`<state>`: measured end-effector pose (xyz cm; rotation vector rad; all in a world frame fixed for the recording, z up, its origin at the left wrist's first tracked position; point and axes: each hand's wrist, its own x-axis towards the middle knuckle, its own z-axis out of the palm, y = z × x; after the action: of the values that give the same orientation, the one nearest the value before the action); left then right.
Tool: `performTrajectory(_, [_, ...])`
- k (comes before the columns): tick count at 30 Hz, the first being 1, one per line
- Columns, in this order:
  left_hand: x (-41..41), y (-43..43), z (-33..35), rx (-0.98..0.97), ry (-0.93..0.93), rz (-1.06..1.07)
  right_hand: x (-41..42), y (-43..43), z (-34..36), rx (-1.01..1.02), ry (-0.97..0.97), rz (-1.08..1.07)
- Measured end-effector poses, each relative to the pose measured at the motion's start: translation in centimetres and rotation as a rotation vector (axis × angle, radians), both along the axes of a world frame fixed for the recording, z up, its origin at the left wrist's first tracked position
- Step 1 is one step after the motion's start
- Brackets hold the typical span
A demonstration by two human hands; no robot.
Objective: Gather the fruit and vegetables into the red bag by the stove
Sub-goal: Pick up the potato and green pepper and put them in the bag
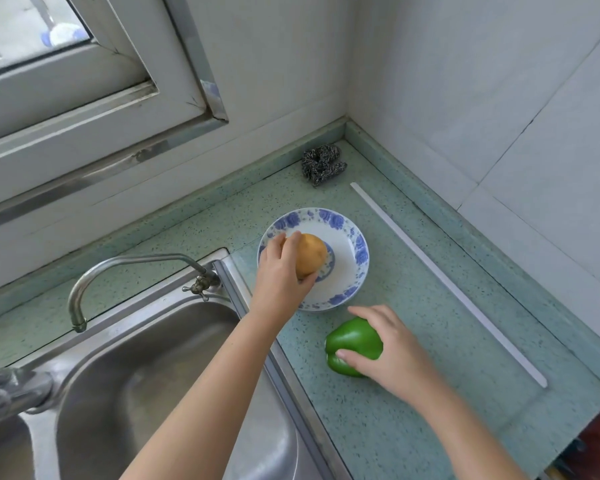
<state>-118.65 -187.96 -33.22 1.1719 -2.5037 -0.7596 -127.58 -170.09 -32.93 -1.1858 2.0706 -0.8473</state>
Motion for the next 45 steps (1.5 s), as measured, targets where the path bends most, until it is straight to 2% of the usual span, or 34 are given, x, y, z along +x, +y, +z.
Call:
performTrajectory(4, [-0.2,-0.1,0.0,0.004,0.019,0.004,0.3,0.1,0.1,0.035,0.006,-0.016])
performTrajectory(8, [0.6,0.6,0.7,0.038,0.122,0.054,0.8,0.1,0.1,0.042,-0.003,-0.066])
performTrajectory(14, [3.7,4.5,3.0,0.172,0.238,0.156,1.7,0.6,0.1,-0.015,-0.016,-0.193])
performTrajectory(19, [7.2,7.9,4.9,0.185,0.323,0.200,2.9,1.3,1.3,-0.111,-0.011,-0.234])
performTrajectory(28, [13.9,13.0,7.7,0.172,0.499,0.320,6.5,3.4,6.3,-0.319,0.041,-0.125])
performTrajectory(35, [19.8,17.6,8.9,0.161,0.559,0.461,10.8,5.2,8.7,-0.427,0.052,-0.029])
performTrajectory(45, [28.5,29.5,9.2,0.148,0.607,0.634,19.3,13.1,9.8,-0.436,-0.005,0.186])
